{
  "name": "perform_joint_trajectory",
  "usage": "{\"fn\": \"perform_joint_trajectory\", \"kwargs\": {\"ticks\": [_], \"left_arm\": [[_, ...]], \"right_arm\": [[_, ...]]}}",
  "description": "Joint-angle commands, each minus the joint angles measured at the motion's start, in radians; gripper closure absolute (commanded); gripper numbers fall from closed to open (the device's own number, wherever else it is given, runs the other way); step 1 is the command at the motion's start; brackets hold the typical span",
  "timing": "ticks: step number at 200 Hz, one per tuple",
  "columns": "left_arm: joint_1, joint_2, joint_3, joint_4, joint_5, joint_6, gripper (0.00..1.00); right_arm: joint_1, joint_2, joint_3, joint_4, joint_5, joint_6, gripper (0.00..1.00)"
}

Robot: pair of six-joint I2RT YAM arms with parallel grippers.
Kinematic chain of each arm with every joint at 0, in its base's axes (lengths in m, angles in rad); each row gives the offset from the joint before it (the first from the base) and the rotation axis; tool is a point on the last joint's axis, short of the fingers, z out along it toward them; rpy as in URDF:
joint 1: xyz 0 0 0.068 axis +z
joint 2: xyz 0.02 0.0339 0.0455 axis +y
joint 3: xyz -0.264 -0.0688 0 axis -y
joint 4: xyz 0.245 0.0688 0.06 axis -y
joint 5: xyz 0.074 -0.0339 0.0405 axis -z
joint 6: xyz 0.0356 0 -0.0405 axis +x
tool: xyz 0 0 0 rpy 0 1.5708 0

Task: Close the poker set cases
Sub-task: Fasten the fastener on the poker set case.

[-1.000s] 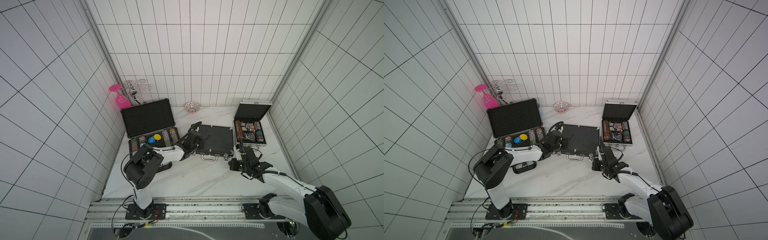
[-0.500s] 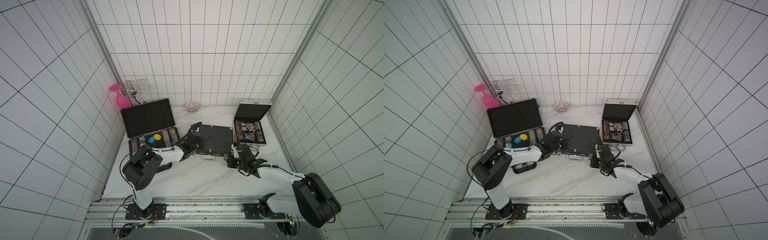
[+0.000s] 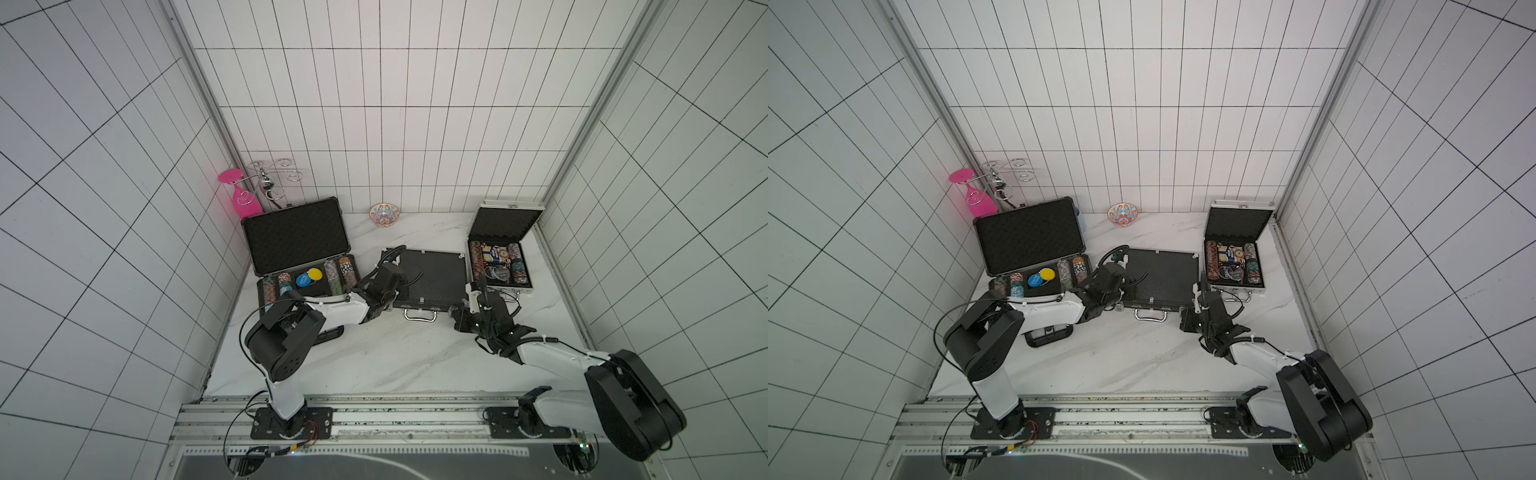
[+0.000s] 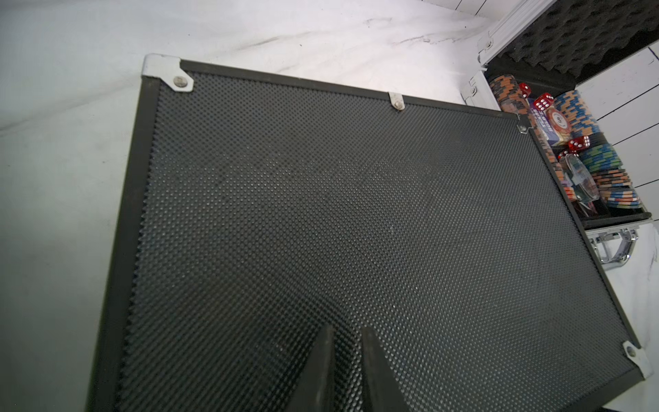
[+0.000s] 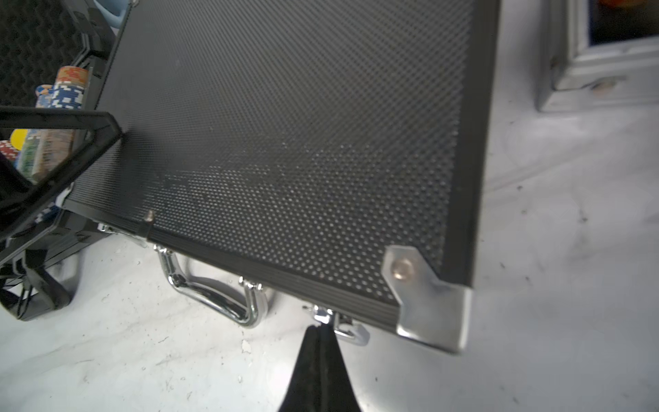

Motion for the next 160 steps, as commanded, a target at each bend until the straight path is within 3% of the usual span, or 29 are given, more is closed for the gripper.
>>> {"fn": "perform_joint_trajectory", "kwargs": {"ticks": [1, 47, 115, 160], "left_arm": [[-0.049, 0.039, -0.024, -0.333, 0.093, -0.022, 0.83], [-0.095, 0.033, 0.115, -0.394, 0.074, -0.008, 0.82], [-0.133, 0.229, 0.391, -0.421, 0.131, 0.007, 0.83], [-0.146, 0.255, 0.324, -0.393, 0.12, -0.005, 0.83]], "right_arm": [[-0.015, 0.006, -0.068, 0.107, 0.072, 0.017, 0.97], [-0.017, 0.014, -0.1, 0.181, 0.061, 0.026, 0.96], [-0.019, -0.015, -0.163, 0.251, 0.05, 0.035, 0.96], [-0.046, -0.005, -0.185, 0.283, 0.02, 0.031, 0.95]]}}
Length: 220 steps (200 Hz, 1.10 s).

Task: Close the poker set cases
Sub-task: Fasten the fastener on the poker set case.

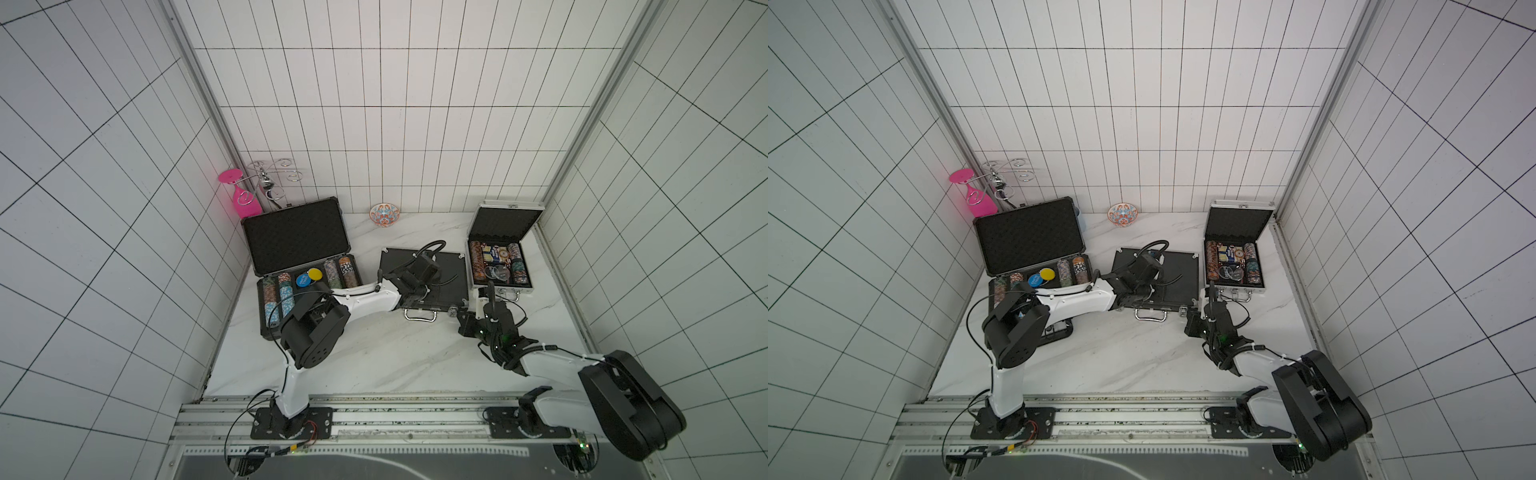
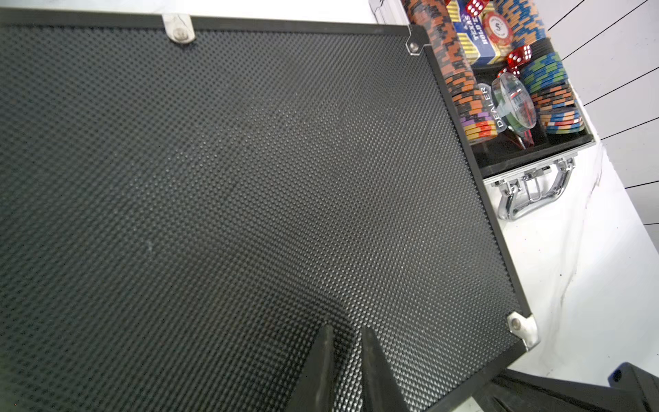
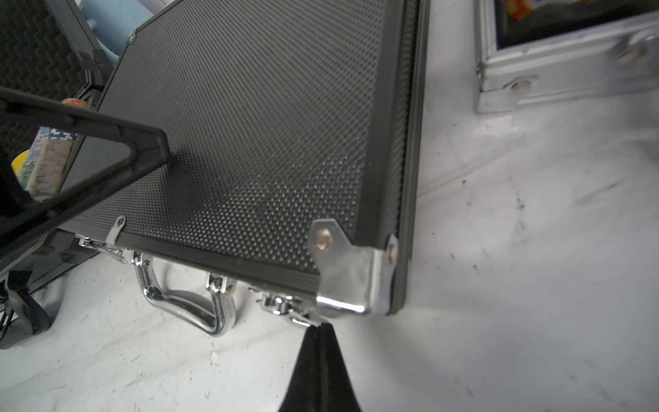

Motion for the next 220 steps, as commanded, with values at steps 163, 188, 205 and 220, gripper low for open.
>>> {"fn": "perform_joint_trajectory", "kwargs": {"ticks": [163, 188, 205, 220], "left_arm": [[-0.013, 0.069, -0.09, -0.075, 0.038, -0.012, 0.84], [-0.013, 0.068, -0.09, -0.076, 0.034, -0.009, 0.84], [-0.013, 0.073, -0.091, -0.075, 0.035, -0.01, 0.84], [-0.013, 0.075, -0.091, -0.075, 0.035, -0.008, 0.84]], "right_arm": [[-0.017, -0.052, -0.018, -0.051, -0.086, -0.013, 0.98], [-0.017, 0.003, -0.028, 0.012, -0.098, 0.005, 0.98], [-0.017, 0.026, -0.03, 0.045, -0.108, 0.011, 0.98], [-0.017, 0.034, -0.03, 0.065, -0.117, 0.015, 0.99]]}}
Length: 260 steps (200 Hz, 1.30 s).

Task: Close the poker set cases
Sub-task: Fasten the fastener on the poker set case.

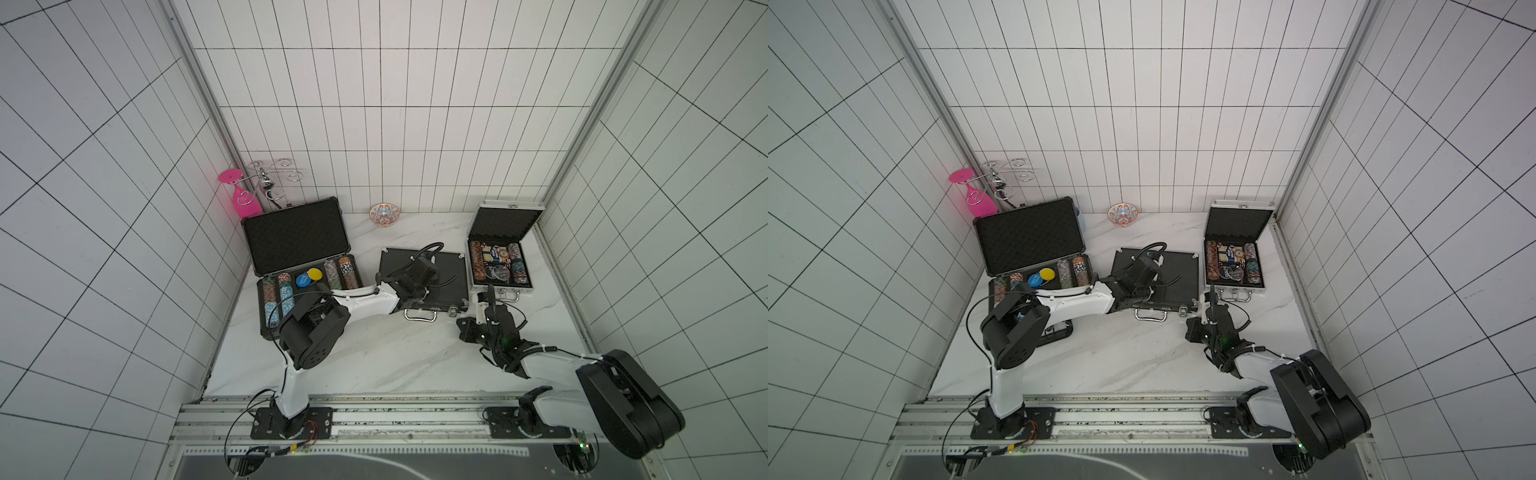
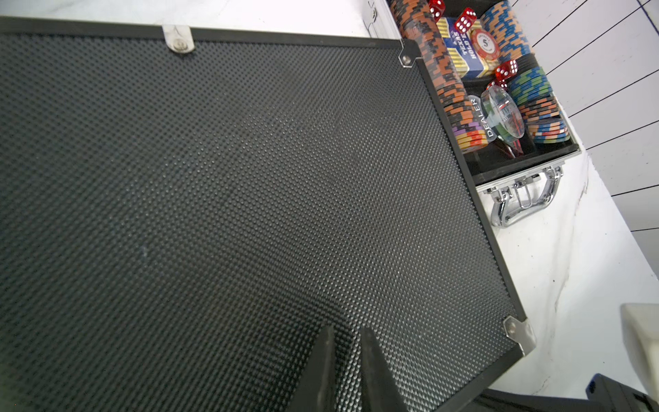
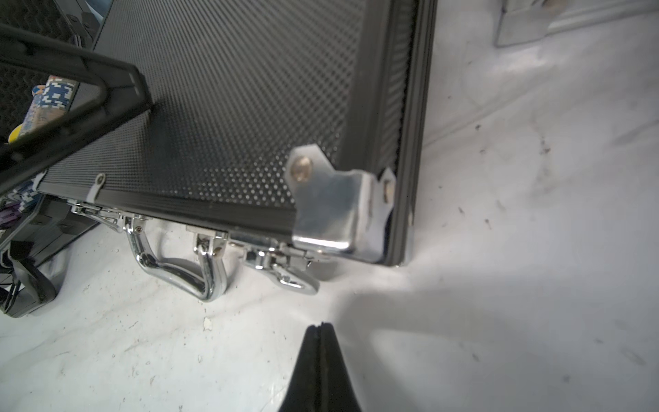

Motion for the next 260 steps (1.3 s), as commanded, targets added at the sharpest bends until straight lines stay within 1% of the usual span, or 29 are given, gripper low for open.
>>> {"fn": "perform_joint_trajectory", "kwargs": {"ticks": [1, 25, 44, 73, 109, 134, 171, 260], "left_arm": [[-0.013, 0.083, -0.045, -0.153, 0.036, -0.005, 0.84], [-0.013, 0.083, -0.046, -0.154, 0.033, -0.004, 0.84], [-0.013, 0.088, -0.043, -0.154, 0.037, -0.006, 0.84], [-0.015, 0.078, -0.053, -0.151, 0.037, -0.01, 0.84], [-0.013, 0.072, -0.054, -0.157, 0.034, -0.006, 0.84], [-0.013, 0.071, -0.059, -0.156, 0.033, -0.007, 0.84], [-0.013, 0.07, -0.063, -0.153, 0.033, -0.01, 0.84], [-0.013, 0.064, -0.073, -0.155, 0.034, -0.009, 0.84]], "right_arm": [[-0.006, 0.013, -0.003, 0.067, -0.026, 0.018, 0.99], [-0.006, -0.01, 0.003, 0.057, -0.055, 0.026, 0.99], [-0.005, -0.025, 0.008, 0.039, -0.044, 0.026, 0.99], [-0.008, 0.03, 0.032, 0.038, -0.04, 0.014, 0.99], [-0.009, 0.079, 0.021, 0.109, -0.035, 0.032, 0.99], [-0.013, 0.078, 0.025, 0.133, -0.041, 0.038, 0.99], [-0.014, 0.043, 0.029, 0.109, -0.022, 0.033, 0.99], [-0.038, 0.132, 0.055, 0.172, -0.037, 0.035, 0.99]]}}
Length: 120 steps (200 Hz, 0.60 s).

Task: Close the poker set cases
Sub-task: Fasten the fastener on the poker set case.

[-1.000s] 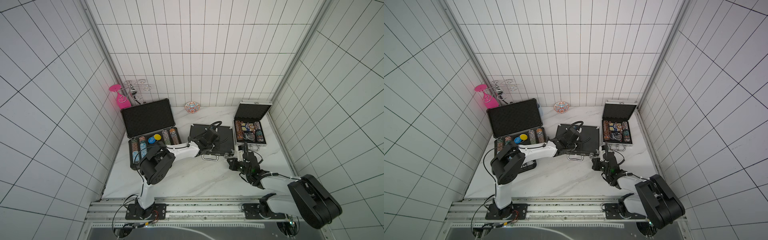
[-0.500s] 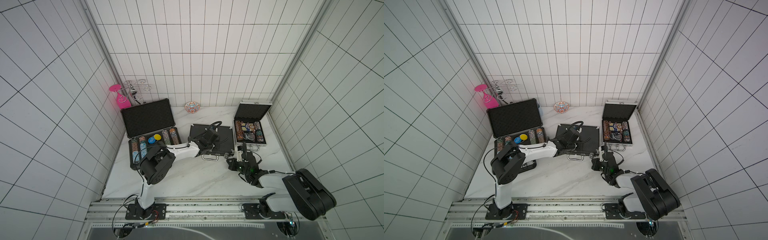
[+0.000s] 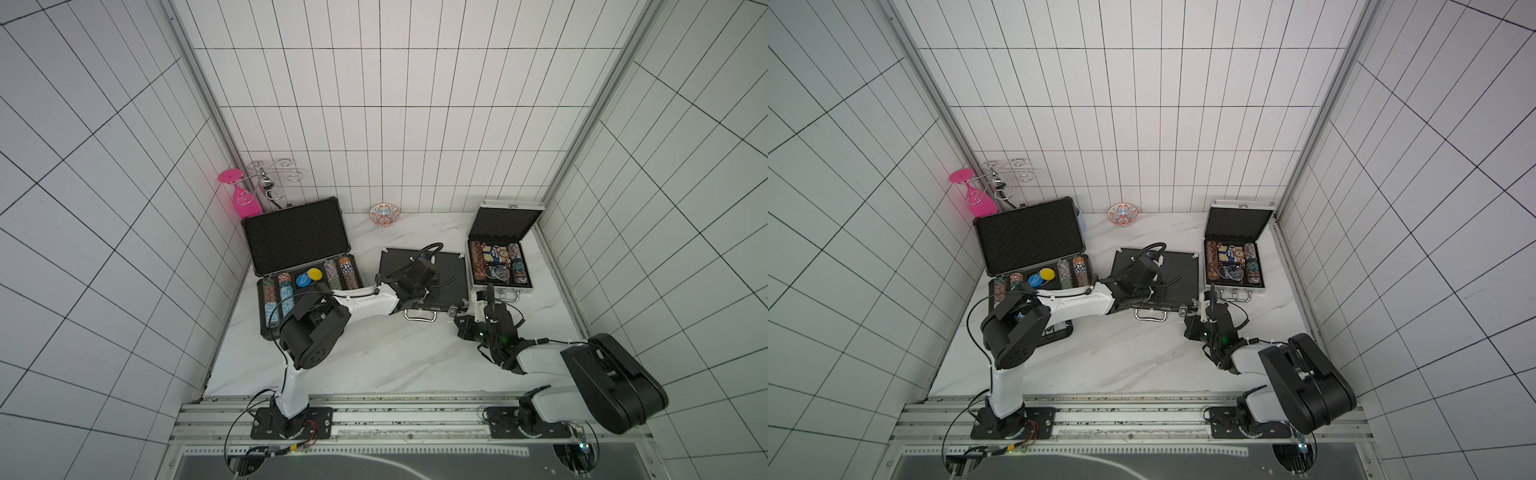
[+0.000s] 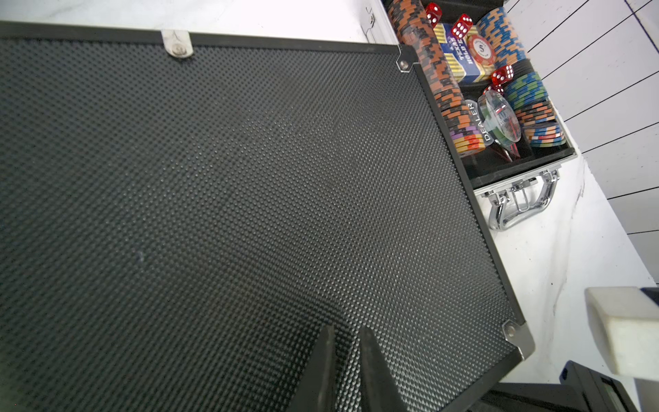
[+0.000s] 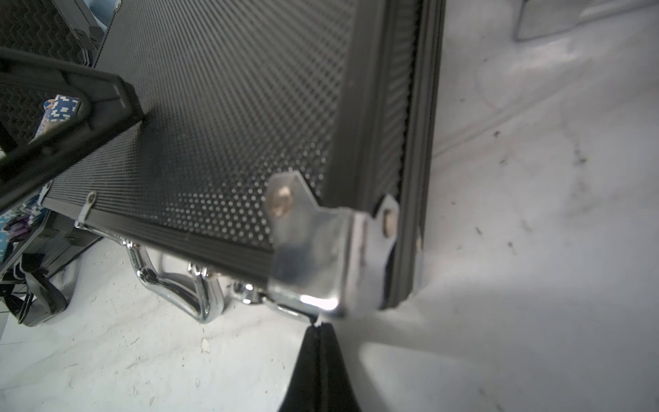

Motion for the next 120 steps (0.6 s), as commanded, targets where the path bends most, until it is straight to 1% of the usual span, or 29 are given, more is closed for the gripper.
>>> {"fn": "perform_joint_trajectory", "kwargs": {"ticks": [1, 37, 80, 120], "left_arm": [[-0.013, 0.064, -0.06, -0.179, 0.033, -0.009, 0.84], [-0.013, 0.064, -0.066, -0.177, 0.036, -0.01, 0.84], [-0.013, 0.059, -0.072, -0.177, 0.037, -0.011, 0.84], [-0.013, 0.068, -0.091, -0.175, 0.043, -0.014, 0.85]], "right_arm": [[-0.012, 0.018, 0.052, 0.044, -0.002, 0.013, 0.99], [-0.012, 0.033, 0.064, 0.06, -0.012, 0.021, 0.99], [-0.014, 0.065, 0.073, 0.066, 0.013, 0.033, 0.99], [-0.017, 0.105, 0.085, 0.095, 0.055, 0.078, 1.0]]}}
